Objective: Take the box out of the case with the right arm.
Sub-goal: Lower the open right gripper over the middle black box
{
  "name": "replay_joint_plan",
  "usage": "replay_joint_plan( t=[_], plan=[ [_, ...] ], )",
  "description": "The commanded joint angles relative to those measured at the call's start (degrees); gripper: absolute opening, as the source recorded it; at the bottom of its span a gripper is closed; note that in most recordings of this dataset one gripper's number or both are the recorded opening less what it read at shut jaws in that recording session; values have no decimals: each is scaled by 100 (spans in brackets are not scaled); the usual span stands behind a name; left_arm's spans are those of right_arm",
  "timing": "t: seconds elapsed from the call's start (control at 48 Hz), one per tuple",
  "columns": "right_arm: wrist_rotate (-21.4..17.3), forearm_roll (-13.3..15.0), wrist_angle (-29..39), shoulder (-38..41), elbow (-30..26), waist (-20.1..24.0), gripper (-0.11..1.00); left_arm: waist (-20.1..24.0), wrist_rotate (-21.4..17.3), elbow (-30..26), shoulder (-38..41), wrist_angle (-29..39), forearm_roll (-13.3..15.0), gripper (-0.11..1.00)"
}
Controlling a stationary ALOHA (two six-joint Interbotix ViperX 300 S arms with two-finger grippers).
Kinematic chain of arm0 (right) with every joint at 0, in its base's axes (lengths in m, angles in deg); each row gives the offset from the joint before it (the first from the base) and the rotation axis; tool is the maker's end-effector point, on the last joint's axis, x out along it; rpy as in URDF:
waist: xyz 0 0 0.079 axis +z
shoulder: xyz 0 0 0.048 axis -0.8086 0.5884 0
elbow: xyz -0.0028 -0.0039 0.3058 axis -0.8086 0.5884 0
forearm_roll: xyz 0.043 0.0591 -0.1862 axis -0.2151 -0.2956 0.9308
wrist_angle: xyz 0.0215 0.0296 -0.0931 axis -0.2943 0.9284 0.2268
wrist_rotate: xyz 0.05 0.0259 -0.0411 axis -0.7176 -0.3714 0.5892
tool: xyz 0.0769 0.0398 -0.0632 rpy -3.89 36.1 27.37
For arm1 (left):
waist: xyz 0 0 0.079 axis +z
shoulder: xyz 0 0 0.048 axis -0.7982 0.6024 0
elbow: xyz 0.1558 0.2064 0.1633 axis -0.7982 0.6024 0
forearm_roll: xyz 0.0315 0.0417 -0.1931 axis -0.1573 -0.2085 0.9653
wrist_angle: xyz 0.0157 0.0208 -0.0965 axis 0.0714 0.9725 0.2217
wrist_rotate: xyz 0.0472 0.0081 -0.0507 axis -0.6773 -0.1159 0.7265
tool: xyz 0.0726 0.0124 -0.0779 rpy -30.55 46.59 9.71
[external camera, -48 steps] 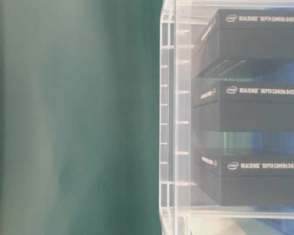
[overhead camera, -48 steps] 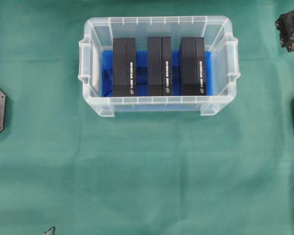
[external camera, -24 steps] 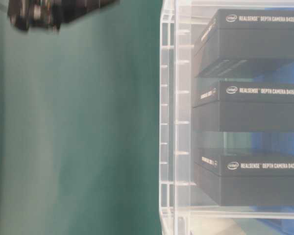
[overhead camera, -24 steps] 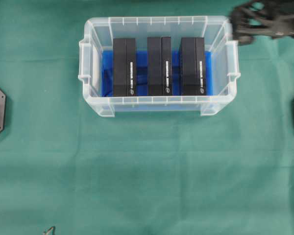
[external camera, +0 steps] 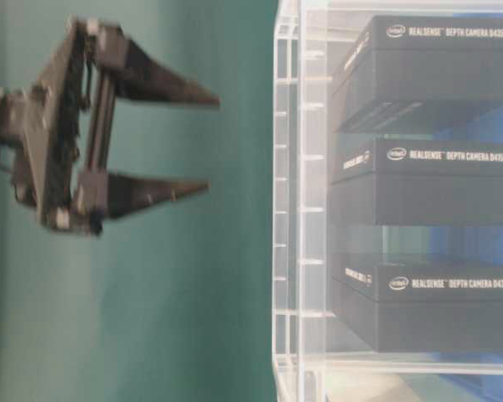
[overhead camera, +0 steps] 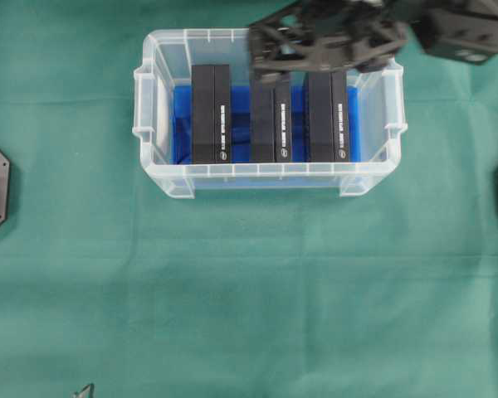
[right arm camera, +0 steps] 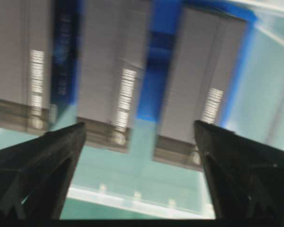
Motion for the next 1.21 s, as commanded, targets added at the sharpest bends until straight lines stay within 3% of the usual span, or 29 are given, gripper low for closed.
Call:
replay_joint_plan(
  t=[0.0,0.229,1.189],
  plan=[
    [-9,9,-18,53,-413,35,93,0,0,-141,18,9,-18,0],
    [-18,-18,-18,246,-694,44,93,0,0,-141,18,88,-18,0],
    [-9,-18,70,290,-694,44,93,9,0,-141,18,141,-18,0]
  ],
)
